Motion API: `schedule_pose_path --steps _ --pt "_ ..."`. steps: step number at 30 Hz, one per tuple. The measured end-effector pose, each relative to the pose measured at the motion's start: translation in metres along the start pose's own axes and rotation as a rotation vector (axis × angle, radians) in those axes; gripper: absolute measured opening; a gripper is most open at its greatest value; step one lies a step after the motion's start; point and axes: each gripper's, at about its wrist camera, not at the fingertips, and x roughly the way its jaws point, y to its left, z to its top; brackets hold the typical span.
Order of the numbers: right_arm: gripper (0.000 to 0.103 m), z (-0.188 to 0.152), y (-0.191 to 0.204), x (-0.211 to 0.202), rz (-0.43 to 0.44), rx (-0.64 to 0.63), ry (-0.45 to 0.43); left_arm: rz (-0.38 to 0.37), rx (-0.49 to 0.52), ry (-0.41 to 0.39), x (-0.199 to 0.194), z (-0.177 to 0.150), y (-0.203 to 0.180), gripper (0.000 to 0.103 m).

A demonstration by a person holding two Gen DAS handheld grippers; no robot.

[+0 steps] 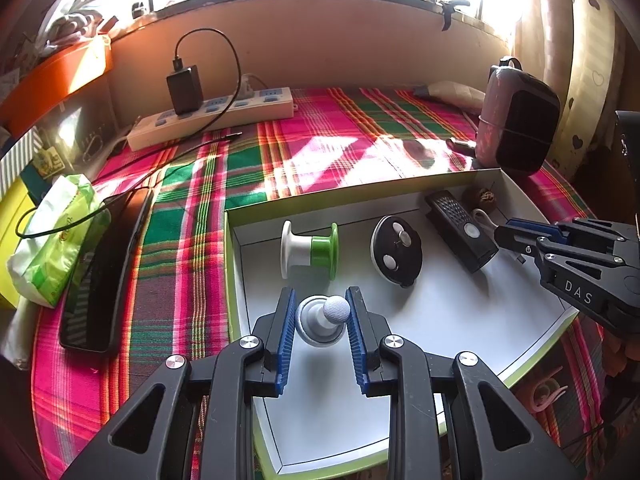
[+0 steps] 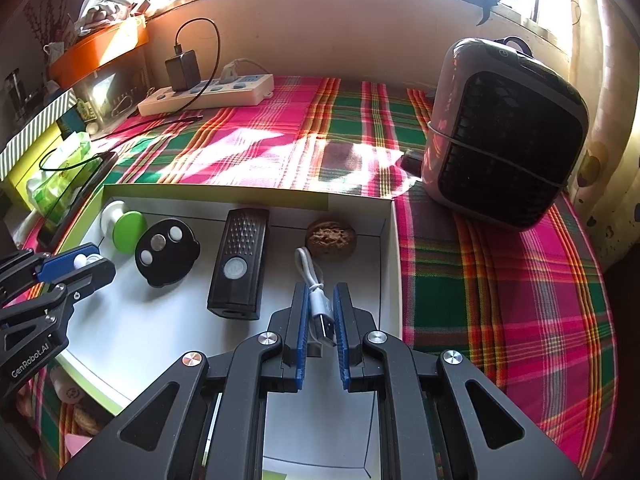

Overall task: Organize objects
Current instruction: 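Lower both items onto the box floor and open both tools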

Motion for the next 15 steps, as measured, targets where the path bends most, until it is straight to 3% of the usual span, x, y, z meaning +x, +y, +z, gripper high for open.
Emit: schedule_pose_path --steps 15 --pt "0.013 -0.0001 0.0008 -0.0014 0.003 0.003 0.003 0.001 0.0 0.001 -0.0004 -0.0004 -0.001 0.024"
